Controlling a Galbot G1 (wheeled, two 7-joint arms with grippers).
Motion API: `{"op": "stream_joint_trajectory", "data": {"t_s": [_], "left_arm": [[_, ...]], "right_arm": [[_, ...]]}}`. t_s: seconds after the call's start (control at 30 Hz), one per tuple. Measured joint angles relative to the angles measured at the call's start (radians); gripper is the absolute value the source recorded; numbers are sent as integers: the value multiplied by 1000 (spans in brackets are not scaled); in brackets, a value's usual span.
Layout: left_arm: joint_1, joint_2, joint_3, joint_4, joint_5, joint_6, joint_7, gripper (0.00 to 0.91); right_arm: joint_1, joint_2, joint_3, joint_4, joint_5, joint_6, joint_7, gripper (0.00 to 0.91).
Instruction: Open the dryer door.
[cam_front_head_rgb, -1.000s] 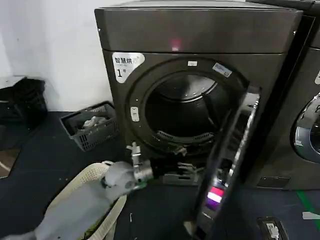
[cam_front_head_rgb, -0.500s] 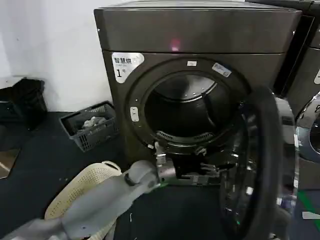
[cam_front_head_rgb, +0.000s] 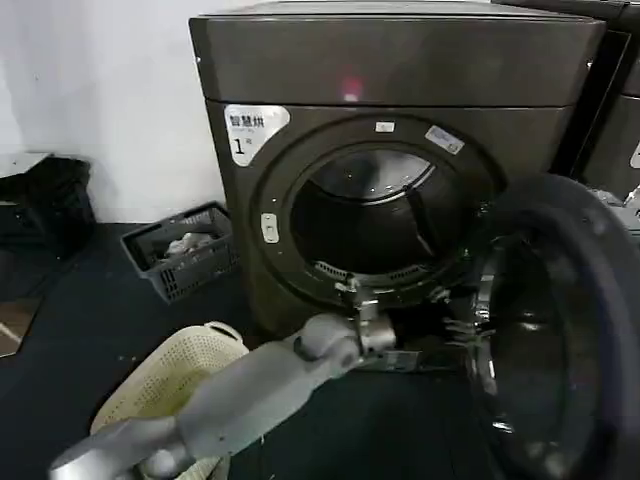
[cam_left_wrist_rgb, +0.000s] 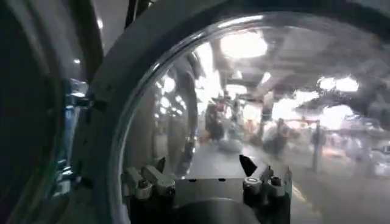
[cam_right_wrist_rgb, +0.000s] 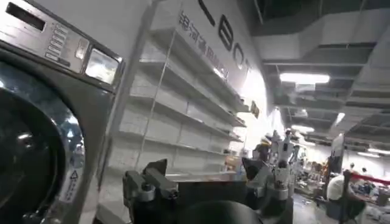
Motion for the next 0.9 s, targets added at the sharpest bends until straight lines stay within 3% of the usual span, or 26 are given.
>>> {"op": "stream_joint_trajectory", "data": {"t_s": [0.33,0.67,0.9], "left_arm": [[-10,-86,5,50,42,-8,-35,907],[-13,-124,5,79,182,-71,-101,907],[-10,-124,0,68,189,-128,-158,907]], "right_arm": [[-15,1,20,2,2,4,-1,907],[-17,-2,17,2,3,9,-3,907],[-21,-2,20,-2,4,19,-4,907]]}}
